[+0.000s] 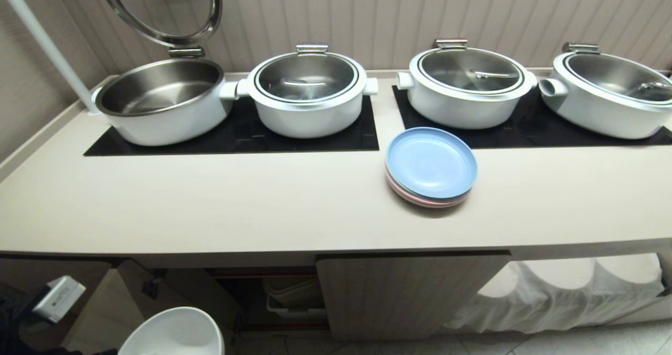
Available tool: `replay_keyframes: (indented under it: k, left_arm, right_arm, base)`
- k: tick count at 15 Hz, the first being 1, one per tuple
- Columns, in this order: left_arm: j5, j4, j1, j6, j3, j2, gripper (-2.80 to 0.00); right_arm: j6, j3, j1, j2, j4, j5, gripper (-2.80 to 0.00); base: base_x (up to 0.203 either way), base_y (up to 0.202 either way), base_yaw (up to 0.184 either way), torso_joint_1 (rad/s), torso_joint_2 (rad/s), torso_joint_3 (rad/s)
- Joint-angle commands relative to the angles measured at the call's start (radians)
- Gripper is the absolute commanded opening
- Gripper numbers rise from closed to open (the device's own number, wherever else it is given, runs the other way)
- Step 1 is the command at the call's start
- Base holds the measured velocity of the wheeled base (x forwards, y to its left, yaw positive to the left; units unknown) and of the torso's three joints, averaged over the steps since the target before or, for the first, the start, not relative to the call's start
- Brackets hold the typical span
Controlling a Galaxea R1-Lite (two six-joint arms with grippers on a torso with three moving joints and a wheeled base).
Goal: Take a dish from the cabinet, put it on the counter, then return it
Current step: Place it on the table
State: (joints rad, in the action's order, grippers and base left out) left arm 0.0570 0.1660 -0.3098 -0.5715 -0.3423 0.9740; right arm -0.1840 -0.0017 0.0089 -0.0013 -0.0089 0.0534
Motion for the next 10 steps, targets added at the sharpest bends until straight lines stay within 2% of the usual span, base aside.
replay_keyframes:
  k: [1,10]
  left_arm:
    - [0.000,0.001,0.000,-0.004,-0.001,0.000,-2.80]
    - [0.000,0.001,0.001,-0.004,0.000,-0.001,-2.80]
  right_arm:
    - [0.000,0.000,0.000,0.001,0.000,0.000,-2.80]
    - [-0.002,0.000,0.000,0.001,0.000,0.000,-2.80]
  base:
    - [0.000,0.000,0.000,0.095,-0.19,-0.086]
    - [0.000,0.000,0.000,0.082,-0.15,-0.076]
